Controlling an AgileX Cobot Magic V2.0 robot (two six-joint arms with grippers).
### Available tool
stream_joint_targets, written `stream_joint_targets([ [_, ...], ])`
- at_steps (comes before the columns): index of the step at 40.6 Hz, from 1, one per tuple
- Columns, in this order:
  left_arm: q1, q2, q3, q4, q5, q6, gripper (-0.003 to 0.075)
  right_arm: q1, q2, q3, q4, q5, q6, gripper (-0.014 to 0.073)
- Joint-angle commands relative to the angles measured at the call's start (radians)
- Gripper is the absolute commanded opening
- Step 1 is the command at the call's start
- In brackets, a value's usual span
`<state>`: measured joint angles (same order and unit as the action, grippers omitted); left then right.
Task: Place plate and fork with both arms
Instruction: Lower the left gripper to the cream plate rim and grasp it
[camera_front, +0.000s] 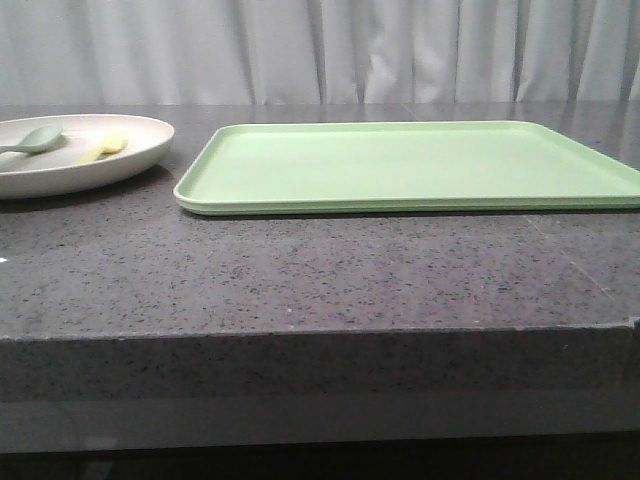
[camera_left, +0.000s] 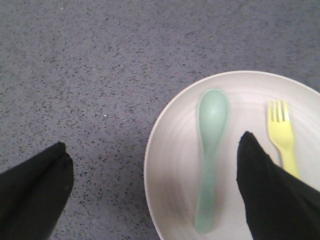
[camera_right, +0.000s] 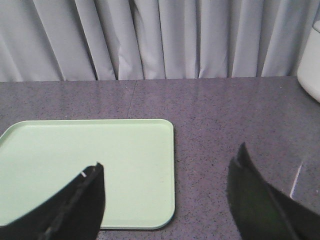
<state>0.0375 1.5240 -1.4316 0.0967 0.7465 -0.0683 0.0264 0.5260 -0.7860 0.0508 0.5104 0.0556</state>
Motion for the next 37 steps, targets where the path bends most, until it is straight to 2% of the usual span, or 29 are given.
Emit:
stream_joint_targets([
  [1, 0.029, 0.028, -0.092, 0.008, -0.012, -0.002, 0.0640, -0.002, 0.010, -0.035, -0.011, -0.080, -0.012, 0.0531],
  [10, 0.037, 0.137, -0.161, 0.008, 0.046, -0.002, 0.0640, -0.002, 0.010, -0.035, -0.011, -0.080, -0.012, 0.0531],
  [37, 0.037, 0.286, -0.161, 0.006, 0.124, 0.000, 0.0640, -0.002, 0.010, -0.035, -0.011, -0.096, -0.012, 0.0531],
])
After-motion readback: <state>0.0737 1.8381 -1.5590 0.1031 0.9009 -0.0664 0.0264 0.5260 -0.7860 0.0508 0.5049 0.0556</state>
